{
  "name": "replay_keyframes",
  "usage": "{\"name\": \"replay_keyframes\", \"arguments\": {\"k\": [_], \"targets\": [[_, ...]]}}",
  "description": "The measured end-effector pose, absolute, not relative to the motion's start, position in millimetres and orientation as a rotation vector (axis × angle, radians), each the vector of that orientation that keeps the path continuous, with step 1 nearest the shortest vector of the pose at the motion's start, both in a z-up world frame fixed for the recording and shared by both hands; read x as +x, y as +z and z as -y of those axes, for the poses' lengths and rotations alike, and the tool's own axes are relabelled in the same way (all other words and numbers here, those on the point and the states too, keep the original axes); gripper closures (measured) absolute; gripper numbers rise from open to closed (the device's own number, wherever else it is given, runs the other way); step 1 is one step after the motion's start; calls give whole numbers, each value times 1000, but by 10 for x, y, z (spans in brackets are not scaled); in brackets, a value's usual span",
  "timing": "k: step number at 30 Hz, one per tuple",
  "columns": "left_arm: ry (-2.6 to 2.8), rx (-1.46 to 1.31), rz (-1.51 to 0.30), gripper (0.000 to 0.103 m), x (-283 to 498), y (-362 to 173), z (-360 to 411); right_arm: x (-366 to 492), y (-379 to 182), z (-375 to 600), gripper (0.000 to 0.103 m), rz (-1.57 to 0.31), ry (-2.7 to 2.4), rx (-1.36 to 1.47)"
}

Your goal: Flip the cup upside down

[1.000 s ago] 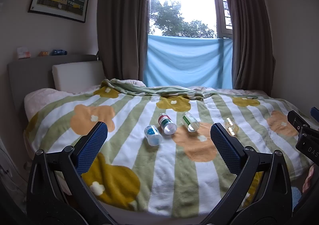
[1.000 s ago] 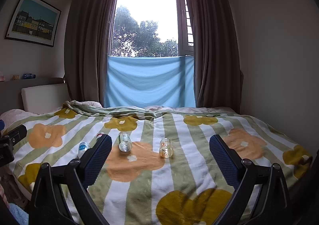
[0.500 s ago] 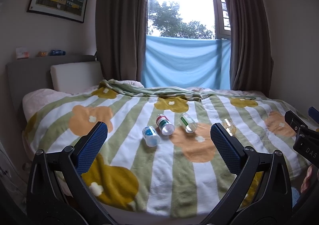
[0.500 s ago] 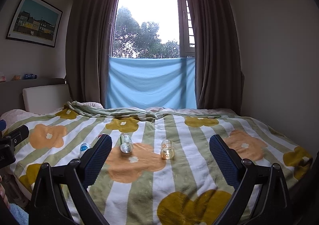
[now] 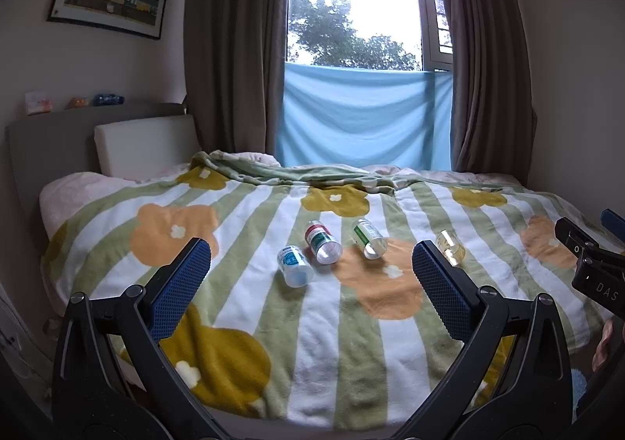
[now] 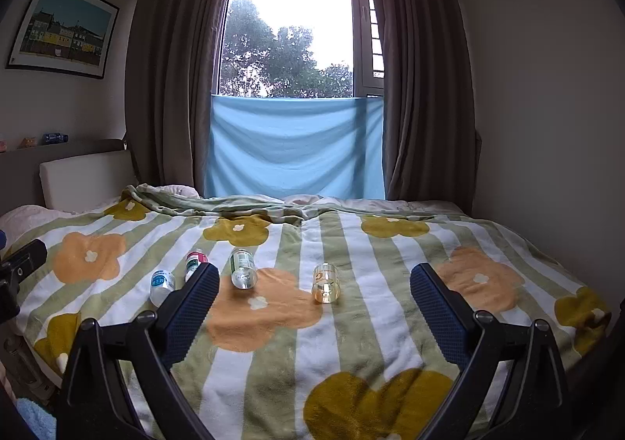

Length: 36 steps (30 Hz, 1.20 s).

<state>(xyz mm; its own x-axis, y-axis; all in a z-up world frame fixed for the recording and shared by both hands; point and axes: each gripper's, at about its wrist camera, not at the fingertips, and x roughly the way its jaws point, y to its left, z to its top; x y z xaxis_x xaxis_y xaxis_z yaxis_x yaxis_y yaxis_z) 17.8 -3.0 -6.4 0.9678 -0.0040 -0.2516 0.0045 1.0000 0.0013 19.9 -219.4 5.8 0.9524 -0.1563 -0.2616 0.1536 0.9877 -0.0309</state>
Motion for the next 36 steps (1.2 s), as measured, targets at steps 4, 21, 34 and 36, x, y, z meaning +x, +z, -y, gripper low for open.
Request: {"name": "replay_keyframes", "arguments": {"k": [4,21,34,36], "targets": [[-25,5,-288,0,410,-63,55,417,77,2336,5,-313,-134,1],[-111,104,-612,0,1969,-819,263,2922,-650,3150,5,-822,13,-18],[-148,150,-858,0,2671,-1622,217,4453,-1650,3358,20,-1221,9,61],[-151,149,-868,0,2692,-1671,208,4506,-1753,3330,30,-1245,16,49]]}}
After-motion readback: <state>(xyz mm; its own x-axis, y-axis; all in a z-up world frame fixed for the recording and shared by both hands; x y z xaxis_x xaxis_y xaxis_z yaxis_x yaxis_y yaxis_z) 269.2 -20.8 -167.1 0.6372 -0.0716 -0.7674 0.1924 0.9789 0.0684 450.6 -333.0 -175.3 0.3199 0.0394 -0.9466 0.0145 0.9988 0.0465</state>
